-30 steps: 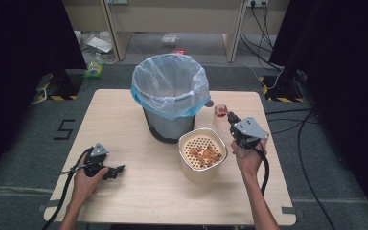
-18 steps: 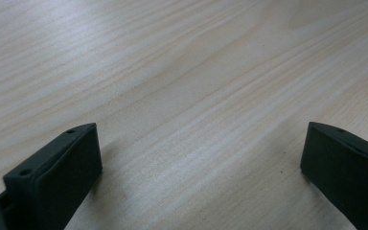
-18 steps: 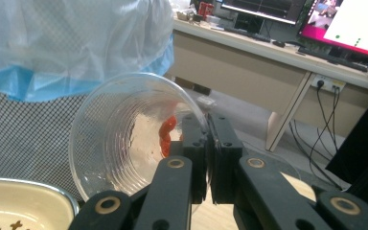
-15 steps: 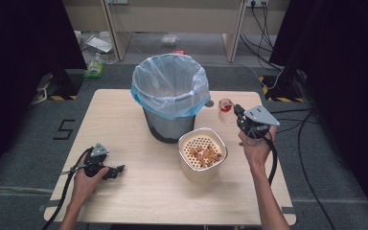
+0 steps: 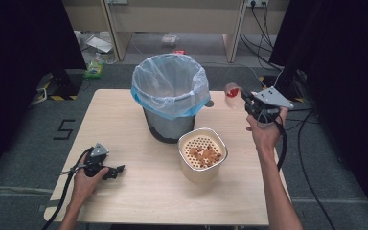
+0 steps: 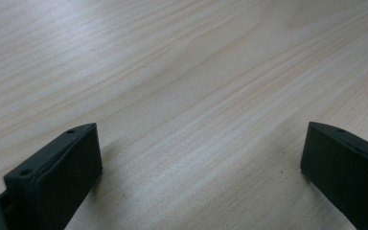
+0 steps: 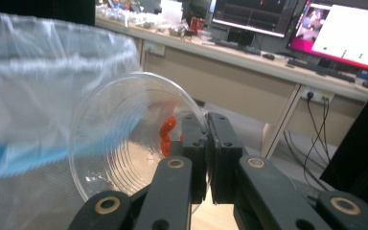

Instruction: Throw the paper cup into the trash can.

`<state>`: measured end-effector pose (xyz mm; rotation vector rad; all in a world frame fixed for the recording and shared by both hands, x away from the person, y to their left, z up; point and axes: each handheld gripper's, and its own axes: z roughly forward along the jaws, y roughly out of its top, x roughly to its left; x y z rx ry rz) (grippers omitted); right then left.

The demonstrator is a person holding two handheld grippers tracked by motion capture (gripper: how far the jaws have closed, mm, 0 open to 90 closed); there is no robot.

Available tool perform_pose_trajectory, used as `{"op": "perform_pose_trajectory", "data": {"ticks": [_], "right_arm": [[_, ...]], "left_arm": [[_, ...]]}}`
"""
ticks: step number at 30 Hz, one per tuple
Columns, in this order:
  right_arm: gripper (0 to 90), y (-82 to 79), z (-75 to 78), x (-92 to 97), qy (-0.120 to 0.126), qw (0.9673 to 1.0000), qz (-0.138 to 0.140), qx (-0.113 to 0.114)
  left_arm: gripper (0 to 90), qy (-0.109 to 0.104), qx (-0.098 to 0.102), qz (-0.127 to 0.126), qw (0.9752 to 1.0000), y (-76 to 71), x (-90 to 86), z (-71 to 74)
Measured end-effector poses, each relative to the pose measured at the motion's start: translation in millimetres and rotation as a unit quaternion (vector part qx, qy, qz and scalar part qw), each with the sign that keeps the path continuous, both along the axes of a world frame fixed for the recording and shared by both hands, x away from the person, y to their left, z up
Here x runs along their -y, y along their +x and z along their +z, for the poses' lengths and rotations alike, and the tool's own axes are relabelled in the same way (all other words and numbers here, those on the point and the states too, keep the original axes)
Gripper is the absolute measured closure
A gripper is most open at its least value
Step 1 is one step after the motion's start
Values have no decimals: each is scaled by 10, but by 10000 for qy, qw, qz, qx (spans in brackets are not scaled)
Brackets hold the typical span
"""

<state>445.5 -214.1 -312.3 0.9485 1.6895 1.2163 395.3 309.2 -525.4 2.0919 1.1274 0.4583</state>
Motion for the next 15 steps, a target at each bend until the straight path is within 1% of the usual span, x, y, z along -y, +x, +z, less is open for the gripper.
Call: {"op": "perform_pose_trajectory", "data": {"ticks": [1, 2, 4, 5, 6, 7, 8, 9, 10, 11, 12, 15], "right_arm": [[873, 0, 0, 0, 0, 10000, 0, 0], [873, 25, 109, -26, -26, 10000, 7, 56], [873, 53, 223, -61, -42, 9999, 43, 121], [873, 53, 223, -61, -42, 9999, 43, 121], [872, 81, 332, -106, -36, 9998, 53, 177], [873, 98, 384, -130, -64, 9997, 56, 220], [873, 98, 384, -130, -64, 9997, 56, 220], [872, 129, 487, -180, -43, 9996, 122, 254], [872, 129, 487, -180, -43, 9996, 122, 254], [872, 163, 596, -246, -47, 9994, 173, 291], [872, 172, 618, -263, -49, 9994, 185, 303], [872, 224, 749, -376, -6, 9990, 291, 344]], "left_arm": [[0, 0, 0, 0, 10000, 0, 0, 0], [0, 1, -1, 0, 10000, 0, 0, 0], [0, 1, 0, 0, 10000, 0, 0, 0], [0, 1, 0, 0, 10000, 0, 0, 0], [0, 1, 0, 0, 10000, 0, 0, 0], [0, 0, -1, 0, 10000, 0, 0, 0], [0, 1, -1, -1, 10000, 0, 0, 0], [0, 1, 0, 0, 10000, 0, 0, 0], [0, 1, 0, -1, 10000, 0, 0, 0], [0, 0, 2, 0, 10000, 0, 0, 0], [0, 1, 2, -1, 10000, 0, 0, 0], [0, -1, 4, -1, 10000, 0, 0, -1]]}}
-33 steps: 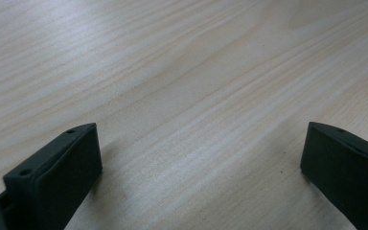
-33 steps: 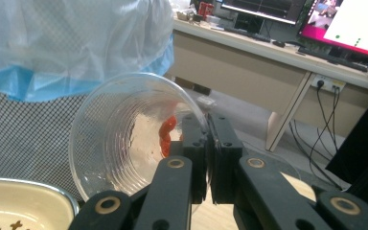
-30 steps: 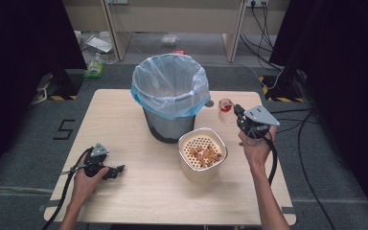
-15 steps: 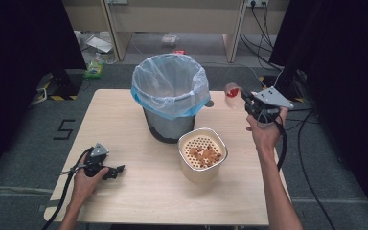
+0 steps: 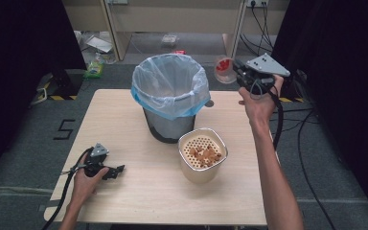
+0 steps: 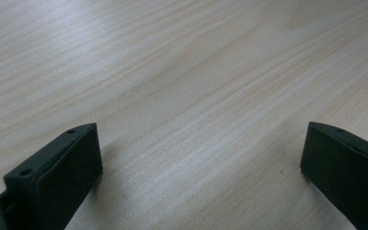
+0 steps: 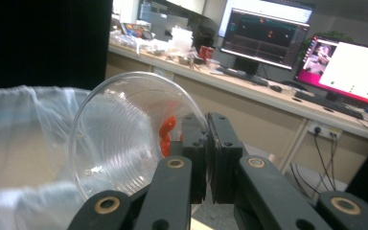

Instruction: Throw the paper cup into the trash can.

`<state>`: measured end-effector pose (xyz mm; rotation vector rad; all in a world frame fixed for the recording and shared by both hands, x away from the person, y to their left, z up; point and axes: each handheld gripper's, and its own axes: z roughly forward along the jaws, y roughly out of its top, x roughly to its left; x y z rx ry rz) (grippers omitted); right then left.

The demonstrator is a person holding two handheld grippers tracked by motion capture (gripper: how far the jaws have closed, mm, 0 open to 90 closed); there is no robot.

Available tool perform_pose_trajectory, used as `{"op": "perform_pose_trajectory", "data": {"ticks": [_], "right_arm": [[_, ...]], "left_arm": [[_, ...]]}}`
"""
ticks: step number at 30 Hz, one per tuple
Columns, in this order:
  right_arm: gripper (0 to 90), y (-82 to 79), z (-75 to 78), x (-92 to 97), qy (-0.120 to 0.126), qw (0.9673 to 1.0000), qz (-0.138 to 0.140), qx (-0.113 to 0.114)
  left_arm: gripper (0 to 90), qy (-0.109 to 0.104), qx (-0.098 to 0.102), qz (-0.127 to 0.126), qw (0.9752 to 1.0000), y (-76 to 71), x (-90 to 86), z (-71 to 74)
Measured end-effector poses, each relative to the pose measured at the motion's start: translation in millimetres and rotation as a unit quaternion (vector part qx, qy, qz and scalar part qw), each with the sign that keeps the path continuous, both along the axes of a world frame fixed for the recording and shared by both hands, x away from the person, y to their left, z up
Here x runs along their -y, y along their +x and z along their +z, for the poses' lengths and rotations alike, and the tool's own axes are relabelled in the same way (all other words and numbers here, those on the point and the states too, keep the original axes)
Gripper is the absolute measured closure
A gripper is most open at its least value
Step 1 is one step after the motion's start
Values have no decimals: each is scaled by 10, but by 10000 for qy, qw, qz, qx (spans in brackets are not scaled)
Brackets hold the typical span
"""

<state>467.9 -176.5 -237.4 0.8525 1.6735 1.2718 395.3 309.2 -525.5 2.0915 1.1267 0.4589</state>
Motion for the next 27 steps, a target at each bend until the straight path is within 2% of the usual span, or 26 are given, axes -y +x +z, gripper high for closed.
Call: {"op": "perform_pose_trajectory", "data": {"ticks": [5, 7, 10, 15, 16, 17, 19, 21, 24, 27], "right_arm": [[871, 76, 106, -171, 33, 9998, 183, -52], [871, 144, 137, -304, 17, 9995, 296, -101], [870, 217, 136, -466, 9, 9987, 451, -227], [867, 336, 71, -756, -173, 9973, 584, -408], [867, 336, 71, -756, -173, 9973, 584, -408], [858, 387, 38, -848, -227, 9966, 623, -496], [826, 429, 9, -915, -247, 9960, 638, -572], [739, 474, -17, -976, -242, 9953, 638, -686], [690, 498, -16, -1022, -205, 9955, 605, -695], [679, 481, -2, -1020, -216, 9960, 577, -640]], "left_arm": [[0, 2, -2, 0, 10000, 0, 0, 0], [0, 2, -1, 0, 10000, 0, 0, 0], [0, 2, -1, -1, 10000, 0, 0, 0], [0, 4, 1, 0, 10000, 0, 0, 0], [0, 4, 1, 0, 10000, 0, 0, 0], [0, 8, 9, -1, 10000, -2, 1, 1], [0, 6, 13, 1, 10000, -3, 2, 0], [0, 9, 12, -1, 10000, -3, 1, 1], [0, 6, 14, 1, 10000, -3, 2, 0], [0, 5, 16, 1, 10000, -3, 3, 0]]}}
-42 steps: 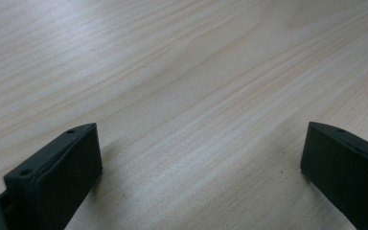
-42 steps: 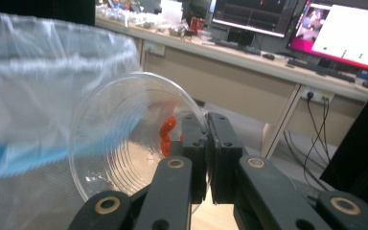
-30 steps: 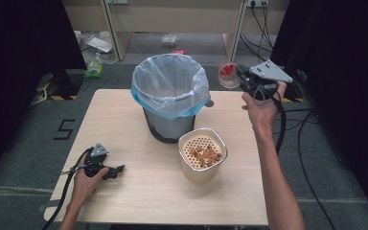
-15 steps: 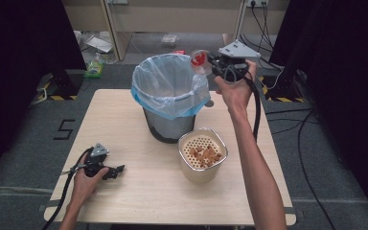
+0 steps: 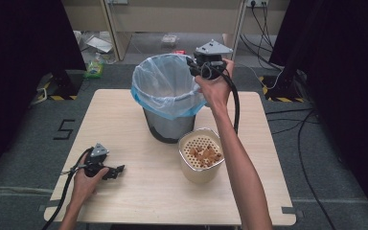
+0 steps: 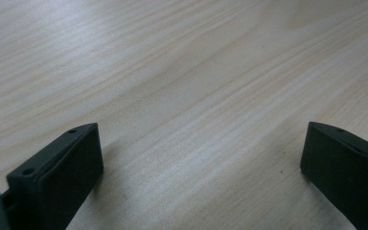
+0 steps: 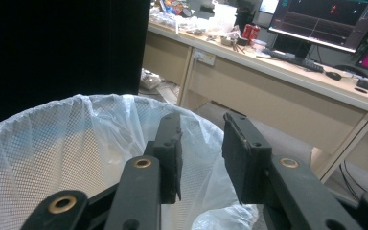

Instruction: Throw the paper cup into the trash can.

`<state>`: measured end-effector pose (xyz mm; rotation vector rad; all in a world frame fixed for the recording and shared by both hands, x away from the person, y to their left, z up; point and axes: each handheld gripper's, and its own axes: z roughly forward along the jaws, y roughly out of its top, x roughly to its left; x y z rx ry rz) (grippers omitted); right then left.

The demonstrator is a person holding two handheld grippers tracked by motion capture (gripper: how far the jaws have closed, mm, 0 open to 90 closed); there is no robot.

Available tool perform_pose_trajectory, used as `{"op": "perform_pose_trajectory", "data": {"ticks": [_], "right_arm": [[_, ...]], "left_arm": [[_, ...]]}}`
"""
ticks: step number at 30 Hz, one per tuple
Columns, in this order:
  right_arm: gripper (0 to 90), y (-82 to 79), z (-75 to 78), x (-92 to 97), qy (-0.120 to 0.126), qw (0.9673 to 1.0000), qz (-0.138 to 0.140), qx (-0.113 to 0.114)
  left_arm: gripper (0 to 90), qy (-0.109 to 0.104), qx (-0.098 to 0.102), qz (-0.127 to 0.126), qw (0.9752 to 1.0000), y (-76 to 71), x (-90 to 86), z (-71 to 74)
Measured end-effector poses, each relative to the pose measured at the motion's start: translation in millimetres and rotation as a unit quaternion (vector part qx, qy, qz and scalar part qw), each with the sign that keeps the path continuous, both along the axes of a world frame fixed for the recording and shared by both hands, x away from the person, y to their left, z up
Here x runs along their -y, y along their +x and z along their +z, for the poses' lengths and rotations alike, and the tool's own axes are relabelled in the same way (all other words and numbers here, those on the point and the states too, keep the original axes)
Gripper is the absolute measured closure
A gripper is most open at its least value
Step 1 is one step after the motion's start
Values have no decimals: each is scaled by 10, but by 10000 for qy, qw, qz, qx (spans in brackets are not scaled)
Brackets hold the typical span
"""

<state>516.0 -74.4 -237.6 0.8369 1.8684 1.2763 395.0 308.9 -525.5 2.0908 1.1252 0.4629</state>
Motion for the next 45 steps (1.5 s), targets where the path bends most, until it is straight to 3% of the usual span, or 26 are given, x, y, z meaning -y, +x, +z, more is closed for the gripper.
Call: {"op": "perform_pose_trajectory", "data": {"ticks": [7, 8, 13, 21, 32, 37, 40, 45], "right_arm": [[635, -87, 12, 282, 40, 9998, -199, -50], [614, -117, -27, 428, -21, 9995, -302, -112], [576, -192, -145, 762, -51, 9985, -448, -323], [530, -365, -343, 1195, -127, 9965, -644, -512], [486, -657, -702, 1434, -369, 9944, -645, -755], [458, -808, -986, 1534, -432, 9925, -642, -950], [448, -849, -1070, 1576, -424, 9919, -673, -991], [422, -968, -1341, 1688, -344, 9895, -797, -1155]], "left_arm": [[0, -2, 6, 3, 10000, 0, 1, -1], [0, 1, -3, -3, 10000, 0, -1, 0], [0, -1, -3, -2, 10000, 1, -1, 0], [0, -5, 5, 1, 10000, 1, 0, -1], [0, 3, -5, 4, 10000, -1, 0, 1], [0, 0, 4, 14, 10000, -2, 1, -1], [0, 3, 4, 15, 10000, -3, 1, 0], [0, 2, 3, 17, 10000, -3, 1, 0]]}}
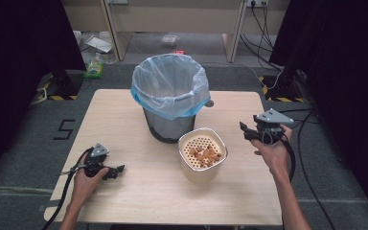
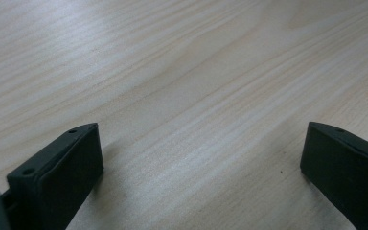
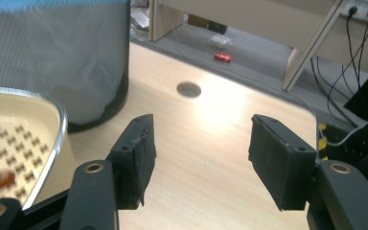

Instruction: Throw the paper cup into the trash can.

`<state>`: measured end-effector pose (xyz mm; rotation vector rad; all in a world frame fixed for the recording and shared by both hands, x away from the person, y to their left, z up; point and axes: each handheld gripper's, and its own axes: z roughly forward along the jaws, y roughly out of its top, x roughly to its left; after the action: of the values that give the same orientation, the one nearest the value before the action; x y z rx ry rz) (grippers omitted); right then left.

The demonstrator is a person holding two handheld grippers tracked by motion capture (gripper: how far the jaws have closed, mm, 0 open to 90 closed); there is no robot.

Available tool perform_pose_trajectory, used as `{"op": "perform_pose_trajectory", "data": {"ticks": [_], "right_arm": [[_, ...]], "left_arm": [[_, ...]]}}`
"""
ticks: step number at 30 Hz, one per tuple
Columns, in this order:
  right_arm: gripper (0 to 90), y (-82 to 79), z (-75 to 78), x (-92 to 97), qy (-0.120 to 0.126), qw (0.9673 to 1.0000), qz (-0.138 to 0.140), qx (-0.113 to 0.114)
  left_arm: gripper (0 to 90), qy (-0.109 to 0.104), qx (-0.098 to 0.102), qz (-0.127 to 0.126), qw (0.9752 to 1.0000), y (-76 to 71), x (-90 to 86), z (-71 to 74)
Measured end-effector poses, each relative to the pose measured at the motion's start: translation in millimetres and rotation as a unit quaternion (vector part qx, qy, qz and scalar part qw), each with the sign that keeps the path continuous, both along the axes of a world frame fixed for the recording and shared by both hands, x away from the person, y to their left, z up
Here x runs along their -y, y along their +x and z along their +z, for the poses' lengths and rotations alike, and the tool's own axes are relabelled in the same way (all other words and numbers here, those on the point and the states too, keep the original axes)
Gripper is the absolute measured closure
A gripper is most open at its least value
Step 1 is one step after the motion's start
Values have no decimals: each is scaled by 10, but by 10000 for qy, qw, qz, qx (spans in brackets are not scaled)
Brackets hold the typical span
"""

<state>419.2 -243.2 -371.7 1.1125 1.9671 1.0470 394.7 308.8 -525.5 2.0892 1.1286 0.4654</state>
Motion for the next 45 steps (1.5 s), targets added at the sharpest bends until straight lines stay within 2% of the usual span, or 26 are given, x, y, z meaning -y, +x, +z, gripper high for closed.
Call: {"op": "perform_pose_trajectory", "data": {"ticks": [6, 9, 10, 12, 18, 20, 30, 37, 40, 41, 43, 44, 45], "right_arm": [[388, -122, -332, 59, 146, 9995, -107, -244], [377, -182, -478, 63, 86, 9993, -117, -339], [377, -182, -478, 63, 86, 9993, -117, -339], [369, -239, -618, 57, 110, 9989, -40, -456], [364, -320, -872, 54, 24, 9979, -115, -639], [359, -337, -914, 41, 5, 9971, -83, -760], [351, -404, -1117, -11, -143, 9947, -16, -1022], [337, -402, -1260, -27, -215, 9910, 23, -1321], [326, -391, -1288, -40, -325, 9896, 36, -1400], [320, -386, -1318, -53, -414, 9882, 80, -1470], [316, -389, -1342, -63, -414, 9875, 89, -1520], [316, -398, -1378, -60, -111, 9881, 64, -1532], [311, -397, -1383, -53, -70, 9881, 71, -1534]], "left_arm": [[0, 0, 1, 0, 10000, 0, 0, 0], [0, 1, 0, 1, 10000, 0, 0, 0], [0, 1, 0, 1, 10000, 0, 0, 0], [0, -2, 1, 2, 10000, 0, 0, 0], [0, -3, 2, 7, 10000, -1, 1, -1], [0, 0, 2, 7, 10000, -2, 1, 0], [0, -3, 2, 5, 10000, -1, 1, 0], [0, -5, 0, 5, 10000, -1, 0, -1], [0, -5, 0, 4, 10000, -1, 0, -1], [0, -5, -1, 4, 10000, -1, 0, 0], [0, -4, -1, 4, 10000, -1, 0, -1], [0, -4, -1, 3, 10000, -1, 0, -1], [0, -5, -1, 4, 10000, -1, 0, -1]]}}
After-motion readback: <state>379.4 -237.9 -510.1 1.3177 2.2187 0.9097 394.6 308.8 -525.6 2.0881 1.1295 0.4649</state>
